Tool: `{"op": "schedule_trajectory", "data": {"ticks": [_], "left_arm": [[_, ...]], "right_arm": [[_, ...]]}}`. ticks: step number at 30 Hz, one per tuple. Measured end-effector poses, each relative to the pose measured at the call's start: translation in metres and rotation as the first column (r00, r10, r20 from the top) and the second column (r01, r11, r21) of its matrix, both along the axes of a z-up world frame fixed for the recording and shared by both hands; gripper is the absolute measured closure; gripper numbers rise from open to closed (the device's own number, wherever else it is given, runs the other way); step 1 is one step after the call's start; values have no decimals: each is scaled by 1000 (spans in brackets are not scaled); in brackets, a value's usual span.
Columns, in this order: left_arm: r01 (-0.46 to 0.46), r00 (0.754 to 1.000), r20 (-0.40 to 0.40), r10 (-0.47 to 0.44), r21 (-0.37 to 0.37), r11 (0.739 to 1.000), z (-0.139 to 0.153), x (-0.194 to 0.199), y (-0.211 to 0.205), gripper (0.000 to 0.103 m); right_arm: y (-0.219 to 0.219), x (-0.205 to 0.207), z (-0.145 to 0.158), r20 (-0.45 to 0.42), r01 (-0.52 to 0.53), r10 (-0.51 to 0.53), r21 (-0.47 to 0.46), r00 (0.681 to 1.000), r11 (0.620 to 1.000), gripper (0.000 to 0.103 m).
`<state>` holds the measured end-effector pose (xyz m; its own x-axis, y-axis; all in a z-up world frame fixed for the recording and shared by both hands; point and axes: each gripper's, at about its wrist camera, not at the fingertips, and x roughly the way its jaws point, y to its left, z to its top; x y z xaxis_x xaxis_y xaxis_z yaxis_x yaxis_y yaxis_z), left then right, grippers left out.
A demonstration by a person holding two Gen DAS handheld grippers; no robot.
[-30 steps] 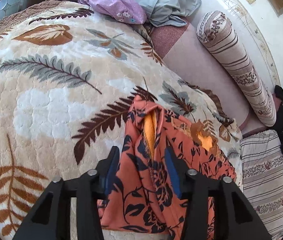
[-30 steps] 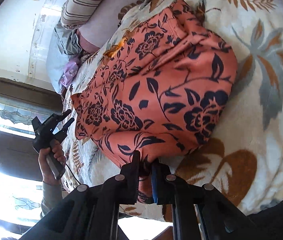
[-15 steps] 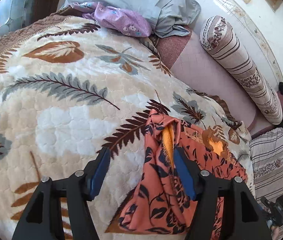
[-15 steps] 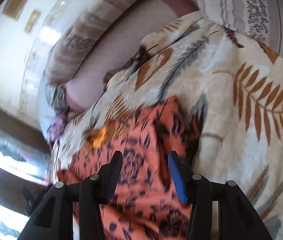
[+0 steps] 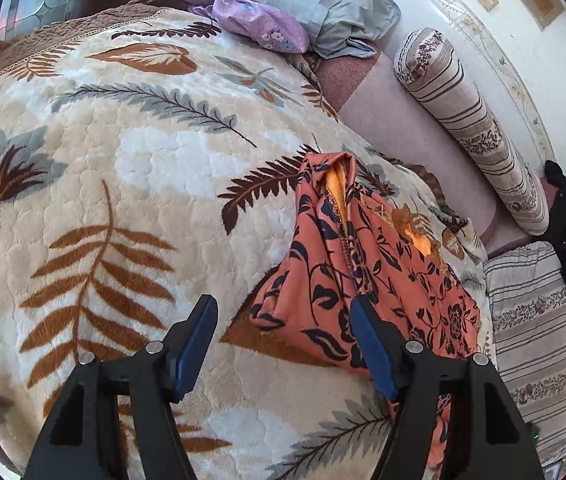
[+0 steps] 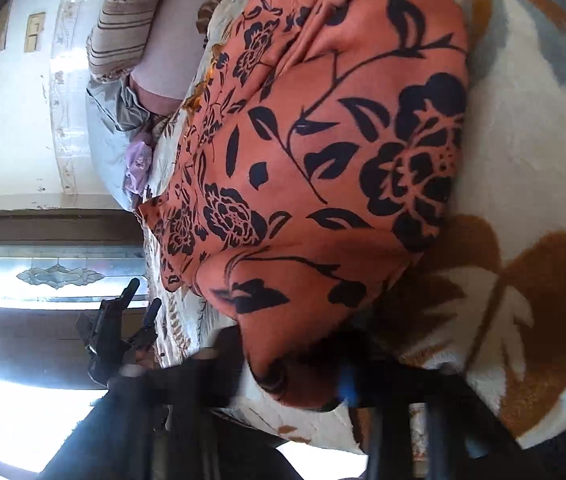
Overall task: Fold small clothes
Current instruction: 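Grasp the folded blouse edge with both grippers and fold it again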
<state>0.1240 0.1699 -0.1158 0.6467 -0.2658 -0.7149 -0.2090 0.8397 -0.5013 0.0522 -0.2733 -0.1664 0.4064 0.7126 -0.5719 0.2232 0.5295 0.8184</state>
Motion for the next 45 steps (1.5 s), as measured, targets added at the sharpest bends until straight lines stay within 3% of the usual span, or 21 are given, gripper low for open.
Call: {"op": "schedule_trajectory", "data": {"ticks": [2,5,8,9,10,11,14,18,22,23,25,27,29,30,31,34,38,41,43,44,45], "left_arm": [[-1,1000,11,0,21,1000,-1,-5,4,34],[-34,999,23,34,30,999,-2,-2,15,34],[-53,998,20,53,22,998,-4,17,17,34],[-56,998,18,55,27,998,-4,24,16,34],[-55,998,21,54,29,998,-3,30,14,34],[-50,998,26,49,34,998,-1,36,11,34],[-24,999,39,21,77,997,2,57,5,31],[13,1000,7,-14,117,993,-4,85,-2,30],[91,993,-92,-80,129,987,-27,102,-14,28],[98,988,-130,-79,148,984,-35,105,-17,28],[102,991,-100,-84,200,974,-39,103,-25,24],[130,987,-128,-97,278,952,-38,107,-38,24],[182,979,-150,-140,320,930,-37,112,-49,54],[224,969,-170,-180,299,928,-37,117,-55,80],[238,963,-196,-186,296,925,-35,121,-60,86],[217,967,-203,-157,320,922,-14,120,-66,91],[184,983,-49,-178,287,940,46,66,-58,95],[173,984,-16,-175,268,948,59,13,-47,97],[177,983,-87,-160,267,947,31,-12,-40,91],[193,977,-142,-158,283,940,9,-13,-41,86],[200,967,-215,-139,298,933,-15,-16,-37,74]], "right_arm": [[-4,16,43,121,-11,16,-43,993,999,93],[-33,61,106,299,72,-51,-58,953,996,93],[-83,133,110,360,243,-218,-25,907,970,89],[-95,161,91,320,256,-230,-41,919,966,66],[-103,181,69,220,269,-247,-75,944,960,24],[-110,190,47,113,289,-277,-117,954,950,20],[-110,174,38,164,244,-223,-125,961,962,20],[-123,122,63,277,277,-200,-276,940,921,20],[-115,94,51,194,159,-80,-439,978,885,20],[-112,89,44,185,142,-60,-469,981,872,20],[-109,87,26,141,103,-39,-482,989,870,20],[-102,93,20,147,99,-29,-493,989,864,20],[-86,105,22,138,42,34,-509,990,860,31],[-79,112,23,115,14,57,-539,992,842,52],[-71,118,22,88,-27,91,-556,992,831,71],[-65,125,35,63,-50,106,-579,992,814,80],[-74,90,97,183,15,107,-563,977,826,83],[-83,50,120,210,24,106,-537,972,843,83],[-91,30,102,152,-4,87,-479,985,878,74],[-95,22,79,107,-34,96,-476,990,879,64],[-97,15,55,49,-71,108,-491,993,868,25]]}}
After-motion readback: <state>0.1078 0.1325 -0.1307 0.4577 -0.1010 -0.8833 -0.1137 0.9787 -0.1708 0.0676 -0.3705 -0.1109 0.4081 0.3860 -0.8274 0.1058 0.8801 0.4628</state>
